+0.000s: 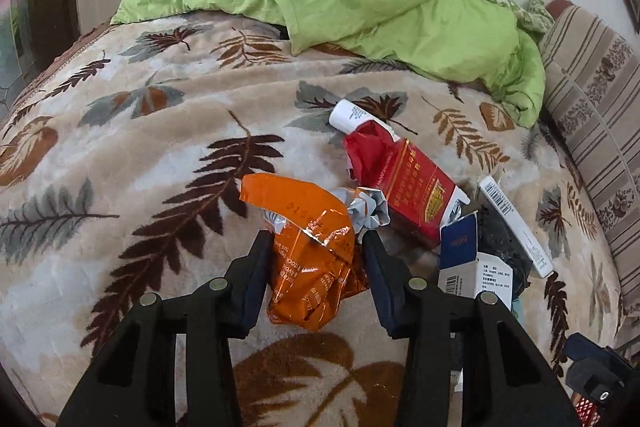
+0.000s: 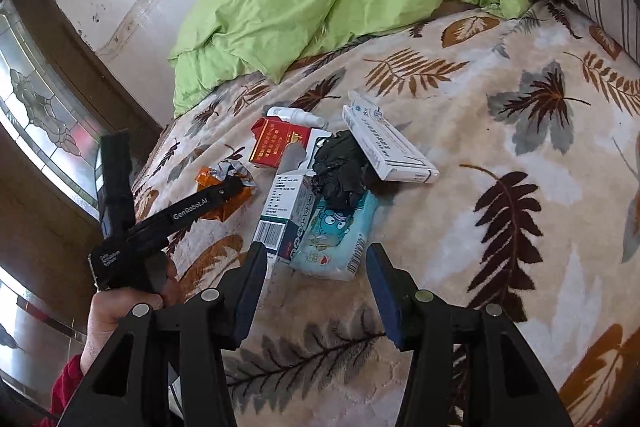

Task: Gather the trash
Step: 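Grasp the orange wrapper with the left gripper while the right grasps the white box, then hold the orange wrapper and white box in both grippers above the bed, then carry both items to the red basket and open both grippers over it, then grasp the long white box with the right gripper while the left grasps the black bag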

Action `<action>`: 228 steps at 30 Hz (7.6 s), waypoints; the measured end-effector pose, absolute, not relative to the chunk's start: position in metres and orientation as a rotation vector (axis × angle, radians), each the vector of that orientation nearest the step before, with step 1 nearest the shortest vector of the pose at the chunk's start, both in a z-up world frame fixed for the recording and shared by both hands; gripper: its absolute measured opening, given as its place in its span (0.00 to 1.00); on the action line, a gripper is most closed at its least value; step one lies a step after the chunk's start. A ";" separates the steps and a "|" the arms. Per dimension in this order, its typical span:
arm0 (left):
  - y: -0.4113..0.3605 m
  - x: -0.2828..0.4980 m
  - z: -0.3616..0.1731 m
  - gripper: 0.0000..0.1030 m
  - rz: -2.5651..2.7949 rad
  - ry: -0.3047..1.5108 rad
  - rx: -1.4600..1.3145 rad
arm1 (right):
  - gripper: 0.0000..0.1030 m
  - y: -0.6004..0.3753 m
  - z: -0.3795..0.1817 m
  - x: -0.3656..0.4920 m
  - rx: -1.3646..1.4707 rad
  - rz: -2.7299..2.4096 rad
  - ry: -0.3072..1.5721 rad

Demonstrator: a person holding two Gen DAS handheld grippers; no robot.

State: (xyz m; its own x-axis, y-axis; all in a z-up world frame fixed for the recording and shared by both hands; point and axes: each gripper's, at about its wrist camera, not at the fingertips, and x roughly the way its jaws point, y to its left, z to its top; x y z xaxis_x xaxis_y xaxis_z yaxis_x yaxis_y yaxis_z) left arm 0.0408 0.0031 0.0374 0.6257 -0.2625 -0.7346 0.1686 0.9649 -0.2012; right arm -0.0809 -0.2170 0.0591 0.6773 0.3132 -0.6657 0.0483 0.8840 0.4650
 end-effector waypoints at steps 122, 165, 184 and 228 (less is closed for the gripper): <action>0.009 -0.006 0.065 0.44 -0.211 0.704 0.047 | 0.35 -0.154 0.072 -0.031 0.129 0.018 0.695; -0.270 -0.276 0.131 0.44 -1.150 0.783 0.250 | 0.35 -0.431 0.091 -0.425 0.637 -0.515 0.596; -0.285 -0.257 0.114 0.65 -1.086 0.853 0.243 | 0.52 -0.450 0.082 -0.430 0.692 -0.505 0.580; -0.006 -0.015 0.034 0.65 -0.416 0.987 -0.144 | 0.13 -0.233 0.029 0.025 0.034 -0.204 0.880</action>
